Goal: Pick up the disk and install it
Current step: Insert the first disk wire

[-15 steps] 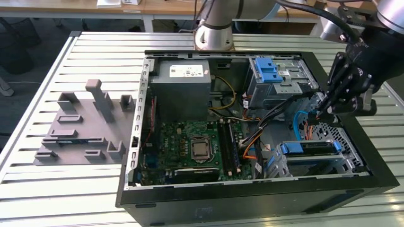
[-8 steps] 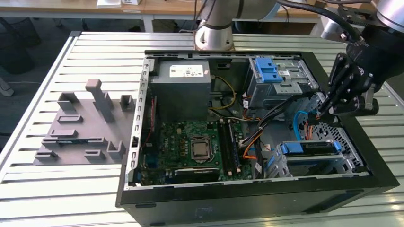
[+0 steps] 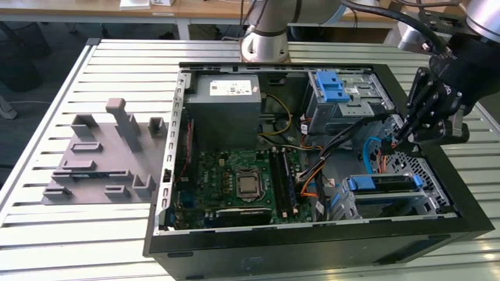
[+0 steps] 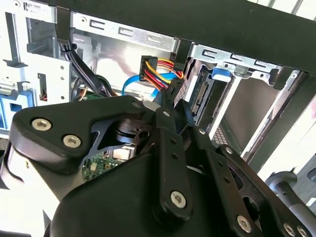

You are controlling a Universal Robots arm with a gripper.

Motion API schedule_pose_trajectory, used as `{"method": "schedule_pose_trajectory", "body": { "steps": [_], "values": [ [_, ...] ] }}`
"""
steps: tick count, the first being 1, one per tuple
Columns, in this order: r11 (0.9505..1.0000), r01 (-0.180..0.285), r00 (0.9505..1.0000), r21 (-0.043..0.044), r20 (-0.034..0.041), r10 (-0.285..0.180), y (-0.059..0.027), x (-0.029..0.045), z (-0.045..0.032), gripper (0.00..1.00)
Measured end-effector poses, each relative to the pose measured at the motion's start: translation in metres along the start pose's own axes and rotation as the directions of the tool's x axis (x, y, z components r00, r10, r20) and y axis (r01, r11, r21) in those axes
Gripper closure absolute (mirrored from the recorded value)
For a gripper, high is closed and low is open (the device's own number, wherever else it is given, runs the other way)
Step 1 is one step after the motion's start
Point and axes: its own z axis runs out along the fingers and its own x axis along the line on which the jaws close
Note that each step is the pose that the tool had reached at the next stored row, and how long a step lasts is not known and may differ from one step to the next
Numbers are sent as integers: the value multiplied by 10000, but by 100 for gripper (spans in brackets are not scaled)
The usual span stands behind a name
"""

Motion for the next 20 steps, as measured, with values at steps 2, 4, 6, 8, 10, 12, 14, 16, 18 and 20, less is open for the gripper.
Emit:
{"method": "schedule_pose_trajectory", "body": {
  "steps": [2, 4, 6, 8, 10, 12, 14, 16, 18, 20],
  "values": [
    [10000, 1, 10000, 2, -6, -1, -4, -1, 10, 76],
    [10000, 0, 10000, 3, -11, 0, -5, -2, 20, 76],
    [10000, 0, 10000, 11, -38, 0, -5, -2, 28, 76],
    [10000, -1, 10000, 25, -84, 2, -5, -2, 37, 76],
    [10000, -2, 9999, 39, -129, 3, -6, -2, 47, 76],
    [10000, -3, 9999, 42, -139, 3, -6, -2, 54, 76],
    [10000, -2, 9999, 41, -139, 3, -6, -4, 61, 76],
    [10000, -3, 9999, 41, -138, 4, -6, -6, 65, 76],
    [10000, -3, 9999, 42, -140, 4, -6, -6, 63, 76],
    [10000, -3, 9999, 42, -141, 4, -5, -6, 48, 76]
  ]
}}
